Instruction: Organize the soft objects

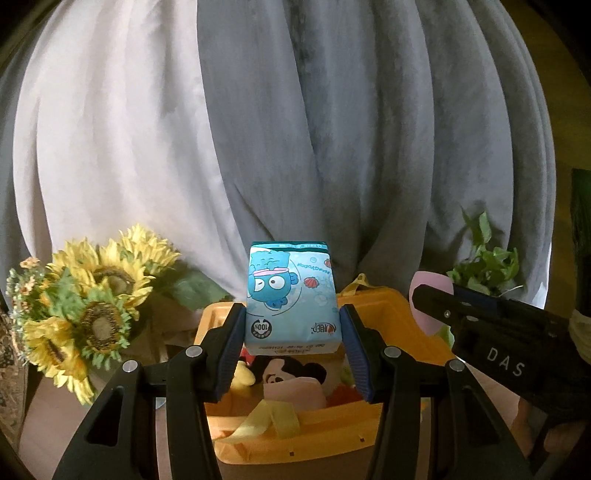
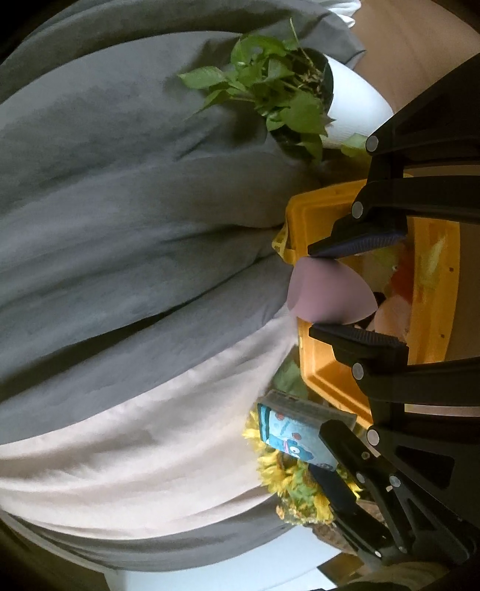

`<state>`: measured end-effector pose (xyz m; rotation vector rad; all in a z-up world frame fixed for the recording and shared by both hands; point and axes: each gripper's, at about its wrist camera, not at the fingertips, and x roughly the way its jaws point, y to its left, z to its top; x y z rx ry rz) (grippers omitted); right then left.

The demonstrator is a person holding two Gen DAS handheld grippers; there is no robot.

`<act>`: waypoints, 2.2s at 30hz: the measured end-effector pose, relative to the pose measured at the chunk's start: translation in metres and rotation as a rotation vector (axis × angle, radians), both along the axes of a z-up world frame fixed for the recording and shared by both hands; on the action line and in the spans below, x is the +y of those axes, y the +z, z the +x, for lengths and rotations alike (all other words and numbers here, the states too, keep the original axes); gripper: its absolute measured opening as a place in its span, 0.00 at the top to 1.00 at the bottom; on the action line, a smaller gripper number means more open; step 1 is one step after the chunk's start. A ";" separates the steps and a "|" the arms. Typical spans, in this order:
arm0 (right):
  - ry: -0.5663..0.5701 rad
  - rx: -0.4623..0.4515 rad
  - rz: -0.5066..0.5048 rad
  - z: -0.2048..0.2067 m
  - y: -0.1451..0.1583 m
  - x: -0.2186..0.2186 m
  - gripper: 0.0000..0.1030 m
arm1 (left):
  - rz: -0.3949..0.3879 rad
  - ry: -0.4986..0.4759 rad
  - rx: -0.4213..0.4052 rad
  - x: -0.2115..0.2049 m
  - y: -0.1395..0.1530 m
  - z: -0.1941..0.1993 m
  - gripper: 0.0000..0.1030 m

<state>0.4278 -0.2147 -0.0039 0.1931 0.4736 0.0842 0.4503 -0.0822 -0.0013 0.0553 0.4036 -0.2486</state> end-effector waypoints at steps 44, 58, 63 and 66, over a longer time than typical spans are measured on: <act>-0.054 0.192 -0.089 0.034 -0.042 -0.008 0.43 | -0.009 0.091 0.189 0.016 -0.029 0.018 0.32; -0.083 0.090 -0.164 -0.065 0.002 0.027 0.35 | 0.036 0.165 0.073 0.061 0.016 -0.081 0.06; -0.102 0.087 -0.153 -0.092 0.008 0.044 0.35 | 0.049 0.155 0.043 0.079 0.024 -0.105 0.01; -0.133 0.084 -0.158 -0.107 0.010 0.055 0.30 | 0.046 0.134 0.036 0.091 0.026 -0.117 0.00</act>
